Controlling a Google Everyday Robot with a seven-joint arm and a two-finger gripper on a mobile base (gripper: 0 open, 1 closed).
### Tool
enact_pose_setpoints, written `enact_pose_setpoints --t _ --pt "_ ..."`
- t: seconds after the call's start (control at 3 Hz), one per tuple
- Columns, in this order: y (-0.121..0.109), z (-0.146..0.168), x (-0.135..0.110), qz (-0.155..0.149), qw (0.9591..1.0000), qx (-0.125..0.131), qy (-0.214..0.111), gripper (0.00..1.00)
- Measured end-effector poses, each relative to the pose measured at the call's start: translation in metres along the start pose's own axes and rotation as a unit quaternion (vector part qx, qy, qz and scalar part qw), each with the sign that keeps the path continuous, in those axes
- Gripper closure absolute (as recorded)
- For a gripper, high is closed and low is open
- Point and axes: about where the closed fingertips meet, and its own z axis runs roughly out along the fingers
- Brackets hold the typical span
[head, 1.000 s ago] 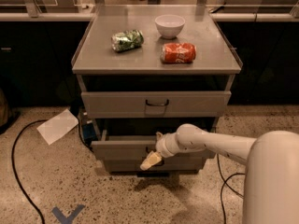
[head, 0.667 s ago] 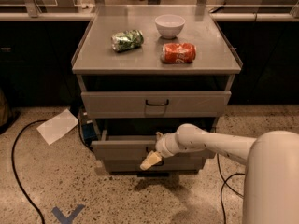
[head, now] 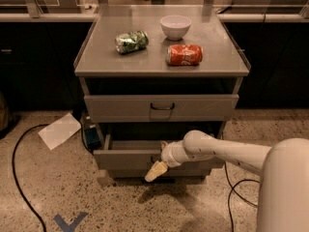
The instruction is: Open middle drawer
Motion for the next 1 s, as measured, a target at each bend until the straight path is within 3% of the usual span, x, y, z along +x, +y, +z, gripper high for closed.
enact_pose_setpoints --t 0.33,1.0 --pt "0.001 0.001 0.000 0.000 1.0000 -0.002 0.000 0.00" --pt "0.056 -0.027 0.027 0.011 0.9994 -0.033 0.001 0.00"
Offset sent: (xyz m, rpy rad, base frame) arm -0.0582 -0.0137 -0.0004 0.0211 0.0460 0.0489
